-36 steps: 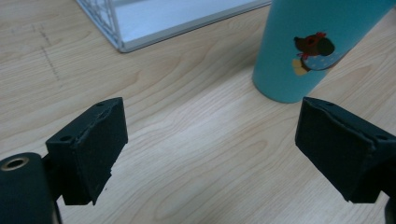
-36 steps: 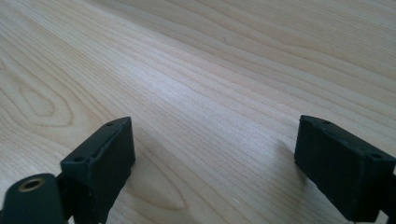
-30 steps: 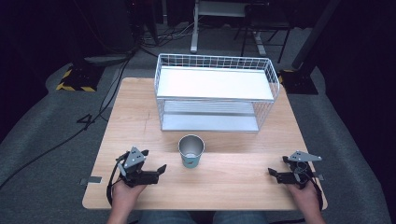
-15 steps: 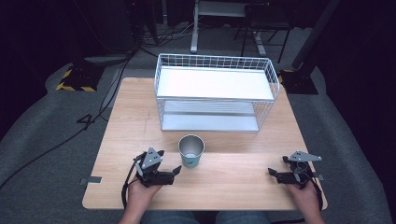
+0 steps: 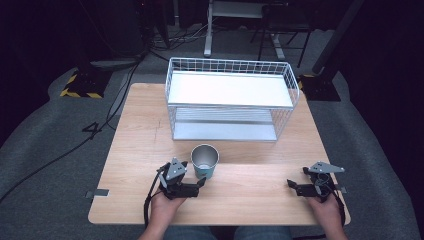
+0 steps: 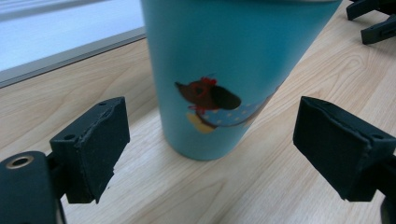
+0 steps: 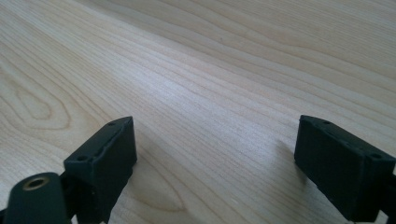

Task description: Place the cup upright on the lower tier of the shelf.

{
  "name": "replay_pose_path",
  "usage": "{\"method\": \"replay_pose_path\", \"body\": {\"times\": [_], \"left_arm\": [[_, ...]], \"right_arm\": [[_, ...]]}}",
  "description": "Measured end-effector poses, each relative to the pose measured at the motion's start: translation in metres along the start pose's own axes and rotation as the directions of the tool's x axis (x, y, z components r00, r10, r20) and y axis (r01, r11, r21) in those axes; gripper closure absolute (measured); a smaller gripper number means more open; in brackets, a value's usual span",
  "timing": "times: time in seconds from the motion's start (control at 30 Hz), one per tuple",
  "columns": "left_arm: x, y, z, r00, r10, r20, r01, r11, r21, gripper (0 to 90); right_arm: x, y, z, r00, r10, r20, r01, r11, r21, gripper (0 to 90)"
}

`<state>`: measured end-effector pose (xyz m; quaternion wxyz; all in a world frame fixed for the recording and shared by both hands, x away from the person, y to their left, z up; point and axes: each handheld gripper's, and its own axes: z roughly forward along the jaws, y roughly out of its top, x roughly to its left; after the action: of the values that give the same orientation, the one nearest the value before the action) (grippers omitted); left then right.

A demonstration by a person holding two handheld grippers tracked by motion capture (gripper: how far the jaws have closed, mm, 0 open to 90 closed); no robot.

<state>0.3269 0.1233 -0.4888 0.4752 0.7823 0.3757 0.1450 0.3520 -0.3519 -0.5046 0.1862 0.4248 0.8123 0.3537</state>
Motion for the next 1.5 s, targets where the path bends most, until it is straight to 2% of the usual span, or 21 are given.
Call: {"method": "replay_pose_path", "body": {"times": [0.13, 0.27, 0.53, 0.63, 0.83, 0.93, 1.2, 1.3, 1.43, 1.5], "left_arm": [[-0.001, 0.0, 0.01, 0.9989, -0.039, 0.026, 0.039, 0.9992, 0.007, 11.3], [-0.001, -0.001, 0.018, 0.9983, -0.056, 0.015, 0.056, 0.998, 0.03, 14.7], [-0.002, 0.002, 0.025, 0.9989, -0.046, 0.009, 0.046, 0.9988, 0.02, 14.9], [-0.004, 0.005, 0.03, 0.9996, -0.029, -0.004, 0.029, 0.9989, 0.036, 15.0], [-0.005, 0.007, 0.033, 0.9992, -0.024, -0.033, 0.025, 0.9986, 0.047, 19.3], [-0.005, 0.007, 0.033, 0.9997, -0.007, -0.025, 0.008, 0.9987, 0.051, 22.5], [-0.006, 0.009, 0.031, 0.9997, -0.021, -0.013, 0.022, 0.9983, 0.054, 22.9], [-0.007, 0.011, 0.029, 0.9998, 0.0, -0.022, 0.001, 0.9988, 0.048, 22.9], [-0.009, 0.013, 0.027, 0.9998, 0.001, -0.021, 0.0, 0.999, 0.044, 23.0], [-0.012, 0.015, 0.026, 0.9996, 0.016, -0.022, -0.015, 0.9986, 0.052, 23.0]], "right_arm": [[0.0, 0.0, 0.0, 1.0, 0.003, 0.004, -0.003, 1.0, 0.0, 13.4], [0.0, 0.0, 0.0, 1.0, 0.003, 0.005, -0.003, 1.0, 0.0, 13.4], [0.0, 0.0, 0.0, 0.9999, 0.009, 0.012, -0.009, 1.0, -0.001, 13.5], [0.0, 0.0, 0.0, 0.9998, 0.01, 0.015, -0.01, 1.0, -0.001, 13.7], [0.0, 0.0, 0.0, 0.9998, 0.011, 0.015, -0.011, 1.0, -0.002, 14.0], [0.0, 0.0, 0.0, 0.9998, 0.013, 0.018, -0.013, 1.0, -0.002, 14.1], [0.001, 0.0, 0.0, 0.9997, 0.015, 0.02, -0.015, 1.0, -0.002, 14.4], [0.001, -0.001, -0.001, 0.9996, 0.019, 0.022, -0.019, 1.0, -0.004, 14.8], [0.001, -0.001, -0.001, 0.9996, 0.02, 0.019, -0.019, 1.0, -0.004, 14.8], [0.001, -0.001, -0.001, 0.9996, 0.019, 0.021, -0.019, 1.0, -0.004, 14.8]]}}
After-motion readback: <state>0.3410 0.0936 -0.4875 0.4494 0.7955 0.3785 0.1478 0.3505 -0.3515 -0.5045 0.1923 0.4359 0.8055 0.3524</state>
